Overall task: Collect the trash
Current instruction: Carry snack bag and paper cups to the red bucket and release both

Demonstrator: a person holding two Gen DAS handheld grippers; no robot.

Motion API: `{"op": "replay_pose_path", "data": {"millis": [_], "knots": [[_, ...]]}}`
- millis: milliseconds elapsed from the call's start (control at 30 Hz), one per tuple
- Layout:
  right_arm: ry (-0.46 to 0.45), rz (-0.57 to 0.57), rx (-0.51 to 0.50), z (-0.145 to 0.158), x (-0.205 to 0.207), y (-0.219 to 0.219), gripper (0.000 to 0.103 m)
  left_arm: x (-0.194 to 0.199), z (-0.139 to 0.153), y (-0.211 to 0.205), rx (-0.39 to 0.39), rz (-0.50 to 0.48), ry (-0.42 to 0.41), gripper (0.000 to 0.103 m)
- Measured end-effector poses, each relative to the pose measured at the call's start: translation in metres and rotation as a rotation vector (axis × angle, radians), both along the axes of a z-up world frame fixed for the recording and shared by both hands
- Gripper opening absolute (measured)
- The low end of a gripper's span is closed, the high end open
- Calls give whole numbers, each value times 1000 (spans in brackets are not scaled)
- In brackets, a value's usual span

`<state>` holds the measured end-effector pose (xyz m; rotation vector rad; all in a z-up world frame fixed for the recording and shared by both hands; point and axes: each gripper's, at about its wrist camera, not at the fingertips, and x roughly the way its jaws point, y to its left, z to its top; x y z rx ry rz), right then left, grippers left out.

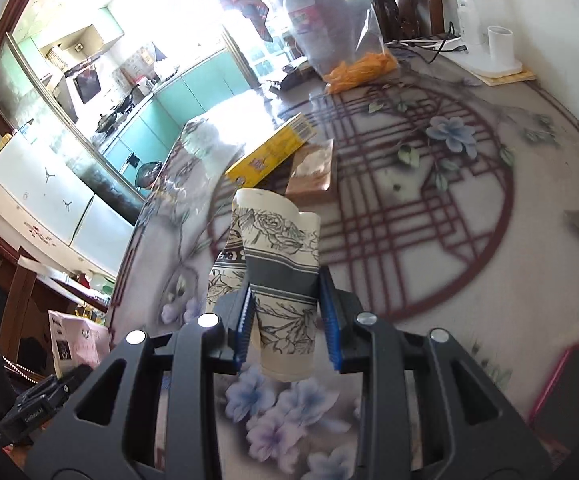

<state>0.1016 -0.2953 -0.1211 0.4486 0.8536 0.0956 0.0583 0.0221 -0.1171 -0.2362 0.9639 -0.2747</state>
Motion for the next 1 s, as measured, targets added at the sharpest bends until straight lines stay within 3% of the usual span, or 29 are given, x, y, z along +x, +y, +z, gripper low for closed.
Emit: {"op": "replay_pose_path", "data": {"millis": [433,1000], "knots": [[-68,60,-91,37,-33,44,30,-17,2,32,-33,51,-12,28],[-137,175,-119,72,-44,102,30,-29,18,87,-51,164,-56,28]]}}
